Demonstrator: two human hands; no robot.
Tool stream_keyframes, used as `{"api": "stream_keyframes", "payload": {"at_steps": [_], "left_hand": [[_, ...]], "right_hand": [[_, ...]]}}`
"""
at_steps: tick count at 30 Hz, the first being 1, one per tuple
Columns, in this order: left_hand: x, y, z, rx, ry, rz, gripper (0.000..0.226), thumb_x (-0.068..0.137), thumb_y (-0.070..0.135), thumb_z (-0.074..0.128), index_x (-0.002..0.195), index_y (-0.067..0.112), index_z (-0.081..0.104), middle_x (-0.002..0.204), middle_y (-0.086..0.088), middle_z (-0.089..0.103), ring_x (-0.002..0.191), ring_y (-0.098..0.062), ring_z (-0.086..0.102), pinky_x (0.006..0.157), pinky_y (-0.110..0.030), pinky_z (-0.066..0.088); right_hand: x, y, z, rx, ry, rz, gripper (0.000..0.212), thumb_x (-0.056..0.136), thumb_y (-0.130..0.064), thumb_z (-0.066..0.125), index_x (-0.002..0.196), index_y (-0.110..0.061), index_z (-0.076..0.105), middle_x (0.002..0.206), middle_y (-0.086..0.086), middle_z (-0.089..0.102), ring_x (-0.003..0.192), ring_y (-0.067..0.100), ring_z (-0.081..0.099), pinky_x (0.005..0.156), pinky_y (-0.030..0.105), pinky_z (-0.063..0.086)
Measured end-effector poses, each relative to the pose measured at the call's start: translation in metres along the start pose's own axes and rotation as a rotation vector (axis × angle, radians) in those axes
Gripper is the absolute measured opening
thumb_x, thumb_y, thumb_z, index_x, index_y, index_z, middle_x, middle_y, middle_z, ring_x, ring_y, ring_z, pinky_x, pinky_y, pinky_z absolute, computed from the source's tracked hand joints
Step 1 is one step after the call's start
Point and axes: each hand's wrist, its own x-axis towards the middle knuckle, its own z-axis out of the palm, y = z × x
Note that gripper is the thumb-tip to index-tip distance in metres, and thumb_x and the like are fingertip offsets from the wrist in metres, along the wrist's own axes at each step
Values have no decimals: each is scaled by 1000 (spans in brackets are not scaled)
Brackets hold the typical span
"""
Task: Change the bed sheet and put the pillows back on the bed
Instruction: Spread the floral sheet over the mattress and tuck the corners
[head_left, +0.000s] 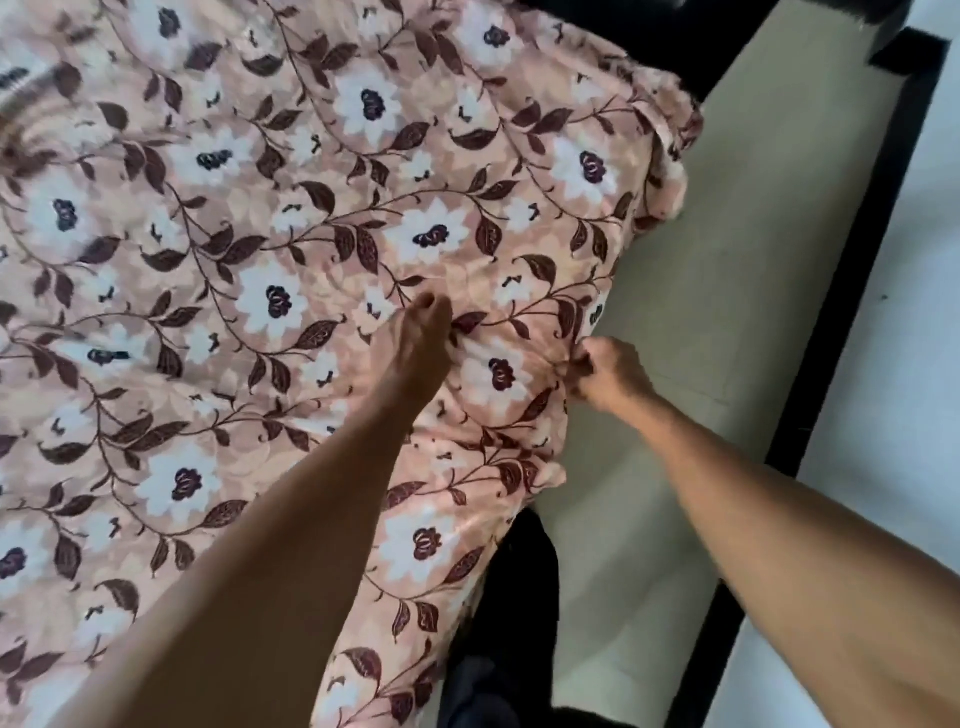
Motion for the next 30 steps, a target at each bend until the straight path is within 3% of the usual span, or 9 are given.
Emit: {"api": "stream_keyframes", "payload": {"at_steps": [3,5,8,11,14,18,22,26,30], "left_hand": [[41,19,-15,15,-45,-14,30,71,-19,50,88,3,59,82,-13,60,63,-21,48,44,-35,41],[60,25,-11,60,-103,22,37,80,-17,46,110,-3,62,104,-21,64,84,-34,61,66,-49,56],[73,19,-5,-23,-128,79,21,82,-9,55,97,4,62,87,-16,63,71,-36,64,55,-41,52],[90,4,-8,-148,-50,16,19,95,16,46,100,5,60,79,-5,58,59,-19,50,48,-28,37],[124,-9,0,-184,-34,-35,31,91,1,53,122,4,57,73,-8,60,53,-20,50,43,-26,35],[162,-5,14,-187,-77,45,42,75,-22,51,95,14,46,71,-15,56,52,-24,48,44,-25,29],[220,23,9,-151,-20,26,36,63,-29,57,88,-3,59,70,-16,62,51,-21,45,50,-16,10],[262,36,14,-159,-70,98,23,67,-23,55,76,-2,58,60,-19,57,47,-24,50,47,-22,23],[286,43,20,-171,-64,45,34,83,-7,65,117,-3,63,65,-12,61,53,-20,46,50,-24,23]], "right_hand": [[31,-1,-37,-19,114,13,18,81,-26,81,95,-17,74,96,11,77,89,31,73,73,35,54],[54,-8,-57,-22,154,81,18,82,-28,77,96,-18,73,100,11,76,94,34,71,76,36,53],[83,-23,-69,-46,-2,145,16,80,-30,71,86,-15,71,87,11,73,87,33,70,71,30,49],[109,-30,-83,140,141,203,40,73,-50,61,80,-12,72,71,5,72,75,31,70,68,35,56],[122,-32,-91,169,137,198,38,72,-52,66,81,-15,71,75,3,75,75,29,73,71,37,60],[131,-30,-109,46,42,141,12,82,-27,72,74,-21,64,67,-4,72,67,22,71,62,34,58],[166,-35,-144,132,270,141,8,84,-24,72,81,-19,68,69,-9,68,64,17,64,59,27,45],[204,-40,-156,189,197,190,25,79,-41,69,80,-16,69,75,-1,73,72,22,67,65,30,53],[221,-22,-175,496,238,317,40,75,-51,68,98,-19,73,78,4,76,67,21,72,55,37,60]]}}
